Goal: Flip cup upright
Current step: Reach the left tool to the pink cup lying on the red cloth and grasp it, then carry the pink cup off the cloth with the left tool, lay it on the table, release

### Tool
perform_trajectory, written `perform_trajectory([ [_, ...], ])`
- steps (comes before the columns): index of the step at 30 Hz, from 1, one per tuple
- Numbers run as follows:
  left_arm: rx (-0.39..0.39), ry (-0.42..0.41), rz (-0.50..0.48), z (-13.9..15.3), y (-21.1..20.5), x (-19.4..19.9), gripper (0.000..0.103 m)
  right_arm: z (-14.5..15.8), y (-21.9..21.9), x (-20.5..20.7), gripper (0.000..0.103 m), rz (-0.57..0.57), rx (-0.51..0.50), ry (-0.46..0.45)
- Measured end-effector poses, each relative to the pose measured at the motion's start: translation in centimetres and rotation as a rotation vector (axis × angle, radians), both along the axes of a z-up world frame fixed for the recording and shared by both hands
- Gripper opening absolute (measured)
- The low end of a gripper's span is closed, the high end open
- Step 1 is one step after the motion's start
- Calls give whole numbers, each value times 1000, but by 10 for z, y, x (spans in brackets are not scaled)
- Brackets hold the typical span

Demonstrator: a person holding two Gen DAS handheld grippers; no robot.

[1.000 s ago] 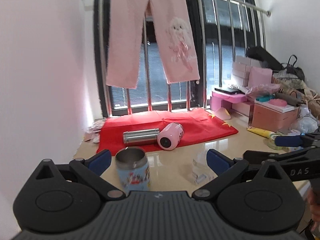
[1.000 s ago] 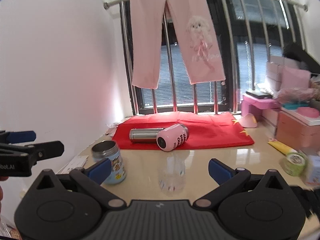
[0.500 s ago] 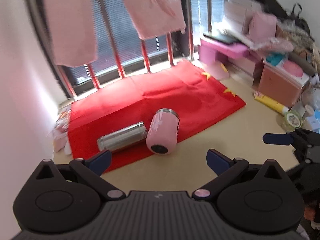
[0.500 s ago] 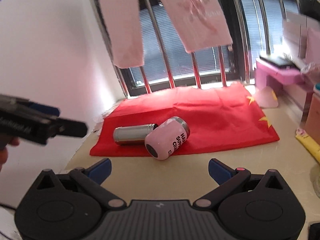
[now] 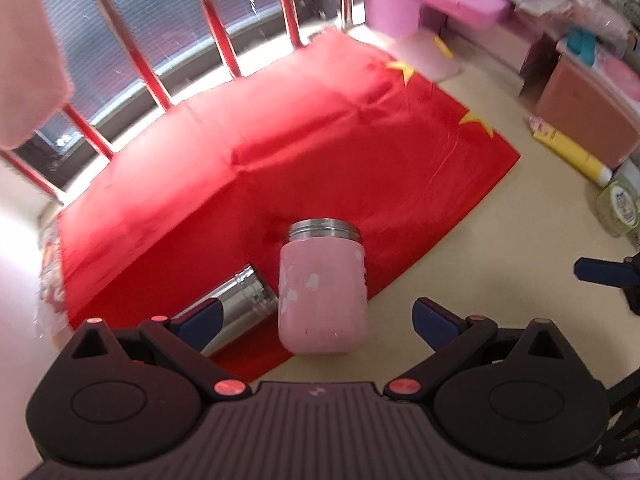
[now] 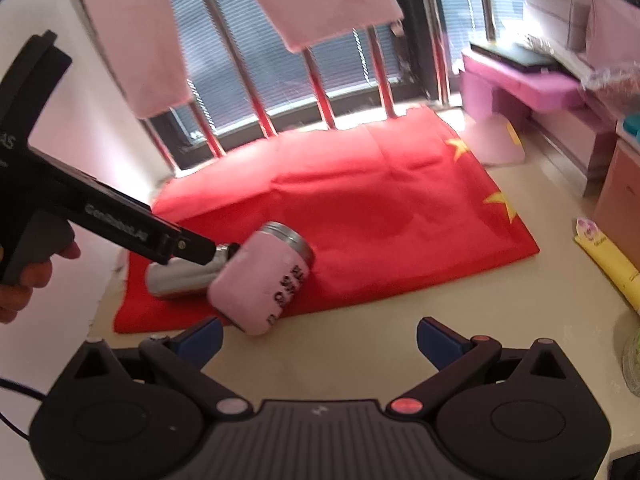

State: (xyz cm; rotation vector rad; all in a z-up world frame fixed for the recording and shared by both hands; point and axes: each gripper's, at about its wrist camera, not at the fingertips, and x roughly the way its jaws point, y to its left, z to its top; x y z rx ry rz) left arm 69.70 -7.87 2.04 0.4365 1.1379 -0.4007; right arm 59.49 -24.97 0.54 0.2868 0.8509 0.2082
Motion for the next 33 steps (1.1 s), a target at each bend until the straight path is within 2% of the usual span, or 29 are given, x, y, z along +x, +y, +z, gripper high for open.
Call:
perform_trajectory([
  [6,4,86,-11,-49,-7,36,98,-28,0,24,103,-49,0,80],
  [12,10,151,-21,-85,-9,51,98,-53,3,35,103,-62,1,137],
  [15,15,146,-25,-96,-10,53,99,-62,3,37,103,-74,5,156],
  [16,13,149,-26,-98,-11,54,95,-65,4,37,103,-76,7,163],
  [18,18,170,-4,-107,-13,57,95,-69,4,36,103,-77,10,170],
  [21,73,164,13,-123,-17,58,85,-73,4,34,103,-76,13,175],
  [22,79,157,22,-126,-18,59,85,-73,4,33,103,-78,14,173],
  [25,49,155,51,-124,-14,60,84,-73,1,29,103,-86,15,169],
  [28,54,119,44,-111,-10,51,84,-66,-1,21,103,-87,20,152],
  [33,34,46,13,-65,-9,29,84,-47,-8,4,103,-88,37,95],
])
